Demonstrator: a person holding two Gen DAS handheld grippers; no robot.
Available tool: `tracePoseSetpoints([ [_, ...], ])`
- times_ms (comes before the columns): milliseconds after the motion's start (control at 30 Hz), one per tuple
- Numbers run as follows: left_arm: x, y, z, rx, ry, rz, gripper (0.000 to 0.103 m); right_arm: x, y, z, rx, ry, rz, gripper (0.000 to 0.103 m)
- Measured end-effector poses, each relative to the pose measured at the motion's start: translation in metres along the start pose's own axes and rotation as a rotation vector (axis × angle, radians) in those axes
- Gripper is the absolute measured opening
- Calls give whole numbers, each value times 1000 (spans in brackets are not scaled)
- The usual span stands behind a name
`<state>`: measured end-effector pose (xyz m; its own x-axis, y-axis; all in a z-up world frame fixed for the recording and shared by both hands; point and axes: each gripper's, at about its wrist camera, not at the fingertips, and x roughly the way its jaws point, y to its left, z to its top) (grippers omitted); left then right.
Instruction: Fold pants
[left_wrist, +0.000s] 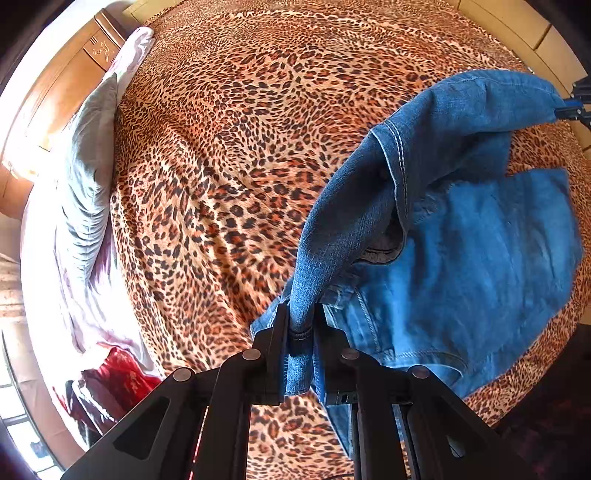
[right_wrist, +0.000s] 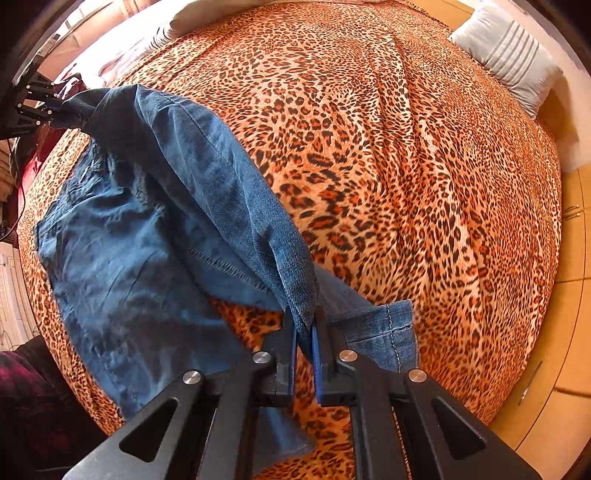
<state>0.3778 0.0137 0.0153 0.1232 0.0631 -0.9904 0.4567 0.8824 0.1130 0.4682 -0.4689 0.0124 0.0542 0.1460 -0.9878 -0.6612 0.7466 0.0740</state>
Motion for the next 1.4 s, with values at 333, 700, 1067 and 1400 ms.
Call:
tracePoseSetpoints([
  [333,23,-64,-146,-107,104,-216,11,33,98,-185,222,46,191,11],
  [700,-16,11,-233,-630,-67,-528,76,-19,91,-257,673,-183,95,63],
  [1067,41,-7,-234,-1115,-33,-846,83,57,84,-292,1545,-315,730,73],
  [1400,80,-20,-237,-1259,61,-725,61,101,87,-284,1790,-411,800,49],
])
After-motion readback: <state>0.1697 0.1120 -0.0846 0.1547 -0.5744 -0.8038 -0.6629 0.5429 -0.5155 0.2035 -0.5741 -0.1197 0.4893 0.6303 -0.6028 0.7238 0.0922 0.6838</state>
